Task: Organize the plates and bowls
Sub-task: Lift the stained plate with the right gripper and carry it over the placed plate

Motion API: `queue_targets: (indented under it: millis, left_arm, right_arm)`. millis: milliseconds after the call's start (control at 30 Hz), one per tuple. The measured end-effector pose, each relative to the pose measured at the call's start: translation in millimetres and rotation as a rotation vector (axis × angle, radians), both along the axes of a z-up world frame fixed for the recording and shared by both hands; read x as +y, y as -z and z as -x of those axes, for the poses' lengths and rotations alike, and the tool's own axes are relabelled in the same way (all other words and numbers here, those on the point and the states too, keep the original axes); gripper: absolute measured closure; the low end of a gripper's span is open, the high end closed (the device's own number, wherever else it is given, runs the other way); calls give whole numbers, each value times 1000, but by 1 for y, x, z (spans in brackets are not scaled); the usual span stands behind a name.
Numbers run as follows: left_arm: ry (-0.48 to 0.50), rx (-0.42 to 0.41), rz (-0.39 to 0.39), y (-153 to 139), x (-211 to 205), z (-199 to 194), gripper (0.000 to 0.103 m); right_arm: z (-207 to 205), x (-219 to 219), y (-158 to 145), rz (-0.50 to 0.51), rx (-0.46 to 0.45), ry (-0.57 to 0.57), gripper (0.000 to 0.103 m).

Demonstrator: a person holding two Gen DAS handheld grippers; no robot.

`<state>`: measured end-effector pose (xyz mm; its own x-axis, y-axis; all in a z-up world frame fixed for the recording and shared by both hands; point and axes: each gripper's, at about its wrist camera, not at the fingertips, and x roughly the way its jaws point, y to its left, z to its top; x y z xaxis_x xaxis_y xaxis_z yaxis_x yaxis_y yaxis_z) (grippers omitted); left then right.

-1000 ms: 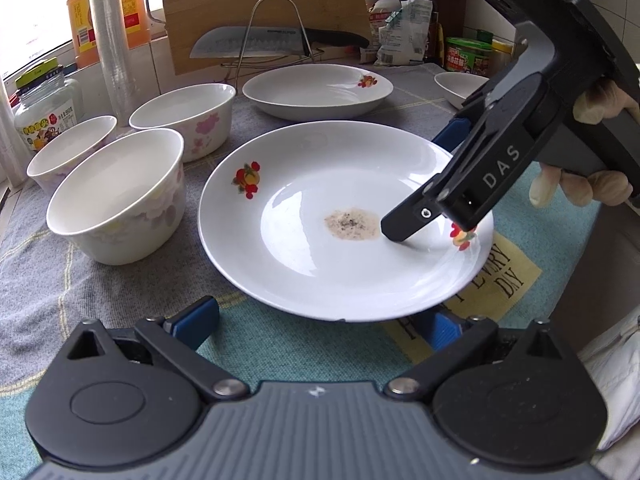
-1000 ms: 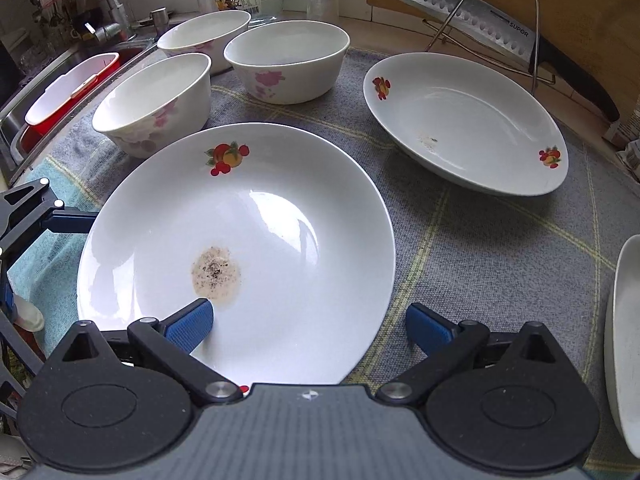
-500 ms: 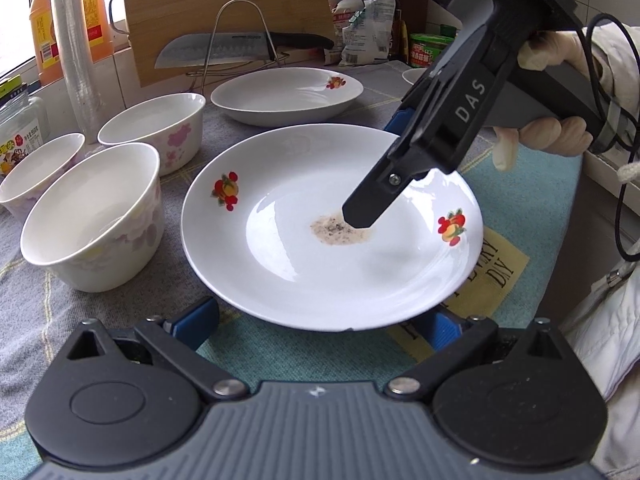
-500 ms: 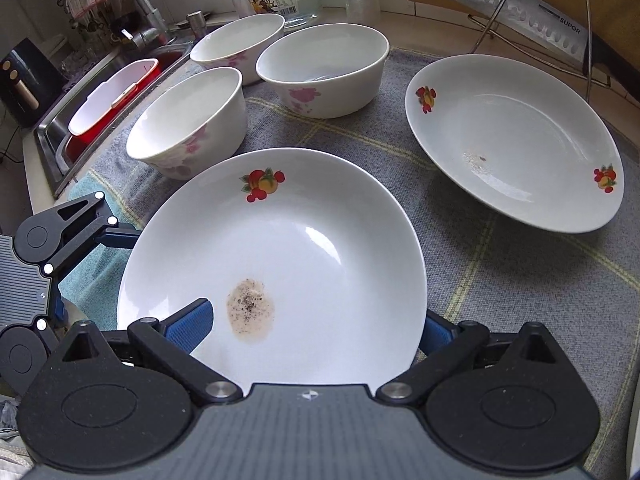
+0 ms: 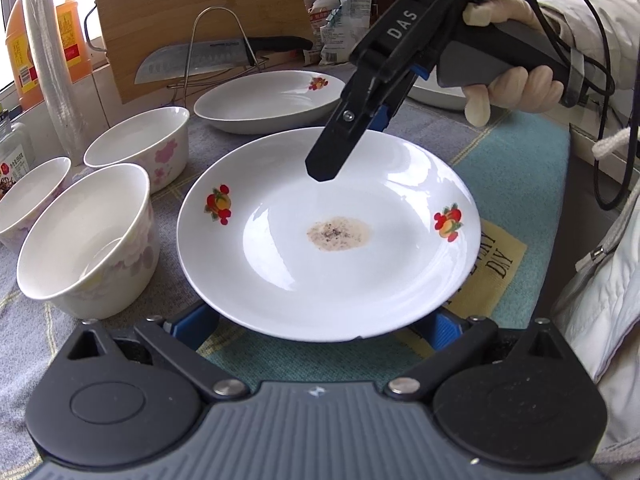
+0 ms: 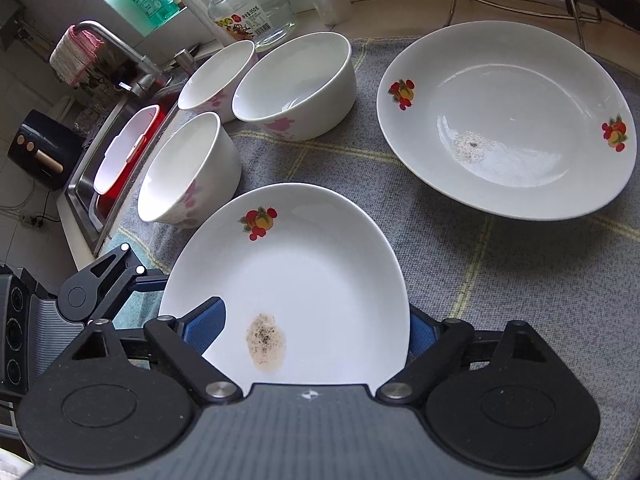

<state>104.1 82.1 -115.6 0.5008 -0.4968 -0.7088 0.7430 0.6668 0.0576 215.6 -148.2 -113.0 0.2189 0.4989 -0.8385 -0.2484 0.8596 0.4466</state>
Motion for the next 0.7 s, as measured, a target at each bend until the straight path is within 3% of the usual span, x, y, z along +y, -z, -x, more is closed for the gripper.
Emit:
queue_targets:
  millis: [133,700]
  left_arm:
    - [21,-10,-12,-1,-1,-1,0]
    - [60,-5,-4,-2,3,-3,0]
  right_arm:
    - [-2,-1,-1,16,20,5,16]
    - [-9,-6,0,-22,63,28,16]
